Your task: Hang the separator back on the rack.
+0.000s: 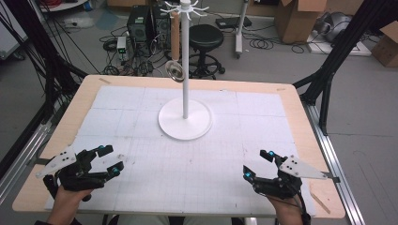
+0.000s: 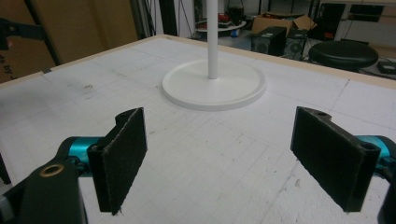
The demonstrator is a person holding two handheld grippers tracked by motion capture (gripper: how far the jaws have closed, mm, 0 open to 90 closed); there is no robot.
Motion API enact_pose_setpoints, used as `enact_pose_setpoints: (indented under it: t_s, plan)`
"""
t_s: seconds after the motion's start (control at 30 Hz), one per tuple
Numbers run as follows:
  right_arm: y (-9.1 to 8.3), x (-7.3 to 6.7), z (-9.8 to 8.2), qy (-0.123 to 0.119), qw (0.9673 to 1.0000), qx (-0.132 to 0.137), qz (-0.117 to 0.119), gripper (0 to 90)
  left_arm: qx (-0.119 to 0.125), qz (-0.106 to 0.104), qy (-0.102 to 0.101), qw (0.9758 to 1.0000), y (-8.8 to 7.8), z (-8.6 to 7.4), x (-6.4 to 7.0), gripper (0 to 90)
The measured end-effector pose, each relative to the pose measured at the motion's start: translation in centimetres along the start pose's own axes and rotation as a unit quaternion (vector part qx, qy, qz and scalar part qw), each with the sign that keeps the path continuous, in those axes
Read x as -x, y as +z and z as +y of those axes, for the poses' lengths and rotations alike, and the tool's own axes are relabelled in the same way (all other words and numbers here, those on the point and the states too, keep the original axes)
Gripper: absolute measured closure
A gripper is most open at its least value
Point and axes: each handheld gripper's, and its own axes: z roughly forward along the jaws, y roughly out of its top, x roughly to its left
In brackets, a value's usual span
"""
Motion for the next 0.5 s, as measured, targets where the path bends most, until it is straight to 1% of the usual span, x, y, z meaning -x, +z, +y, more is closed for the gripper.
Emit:
enact_pose_setpoints:
  t_s: [0.07,0.17,0.5]
  plan:
    - [-0.04,0.03,0.0,0.0,1.0,0.001,-0.001,17.6,0.002,0.001,-0.002,1.0,-0.05,0.02,-0.03,21.3]
    - [-0.07,0.04,0.02,0.005,1.0,0.003,0.002,17.5,0.004,0.002,-0.003,1.0,-0.13,0.03,-0.12,21.3]
    - [-0.08,0.16,0.06,0.01,0.9999,0.008,0.002,17.5,0.002,0.004,-0.003,1.0,-0.18,-0.03,-0.14,21.3]
